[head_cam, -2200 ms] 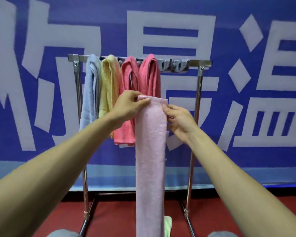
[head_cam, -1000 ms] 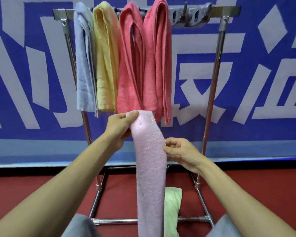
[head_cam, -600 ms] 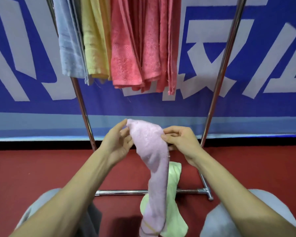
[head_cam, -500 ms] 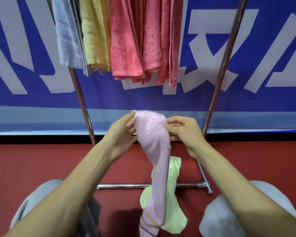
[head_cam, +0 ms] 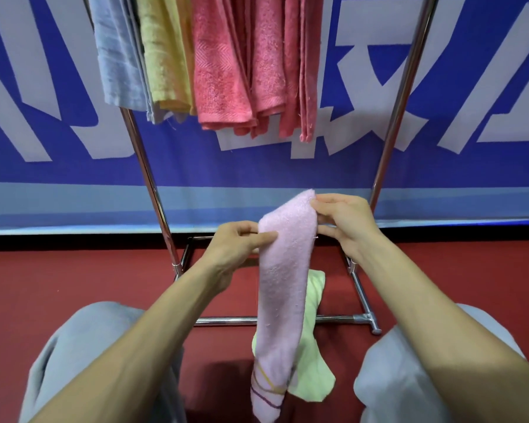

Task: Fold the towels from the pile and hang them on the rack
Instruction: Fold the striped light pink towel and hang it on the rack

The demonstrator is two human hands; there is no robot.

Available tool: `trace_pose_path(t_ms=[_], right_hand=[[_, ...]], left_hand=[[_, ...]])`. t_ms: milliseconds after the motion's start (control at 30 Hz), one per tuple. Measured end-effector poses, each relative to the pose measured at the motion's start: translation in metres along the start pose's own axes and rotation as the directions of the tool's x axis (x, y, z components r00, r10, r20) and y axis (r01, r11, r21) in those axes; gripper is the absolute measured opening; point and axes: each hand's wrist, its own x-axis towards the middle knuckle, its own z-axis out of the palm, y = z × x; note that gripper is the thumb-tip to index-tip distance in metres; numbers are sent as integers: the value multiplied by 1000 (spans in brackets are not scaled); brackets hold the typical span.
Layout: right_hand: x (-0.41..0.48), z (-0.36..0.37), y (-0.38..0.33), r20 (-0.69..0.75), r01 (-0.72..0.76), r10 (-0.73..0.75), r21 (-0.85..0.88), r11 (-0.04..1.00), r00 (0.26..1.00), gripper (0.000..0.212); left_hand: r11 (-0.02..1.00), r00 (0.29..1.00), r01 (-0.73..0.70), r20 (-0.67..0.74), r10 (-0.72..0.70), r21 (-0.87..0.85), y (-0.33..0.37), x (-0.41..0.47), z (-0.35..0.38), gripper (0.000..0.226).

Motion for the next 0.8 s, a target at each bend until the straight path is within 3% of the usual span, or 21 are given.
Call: trace_pose_path(t_ms=[167,300,367,567,767,800], right_hand=[[5,0,10,93,-168,164,40,985,982,22],[6,-3,18,269,-303,343,-179,936,900,79],[3,1,21,353,-295,353,-209,932,867,93],[-8,7,21,483,-171,222,-148,974,847,91],[-15,10,18,597,-78,90,-47,996,797,31],[-15,9,18,616,-65,80,-46,997,784,31]], left_hand=[[995,994,-95,-51,93,-39,9,-3,3,8],[990,988,-125,-97,118,-72,21,-7,0,8],[984,984,-133,-136,117,-115,26,-8,-3,11],[946,982,-66,-191,4,-318,30,-12,-16,11],[924,975,-61,-221,-25,-377,34,-11,-23,9],[929,973,-65,-228,-22,-366,34,-11,-23,12]])
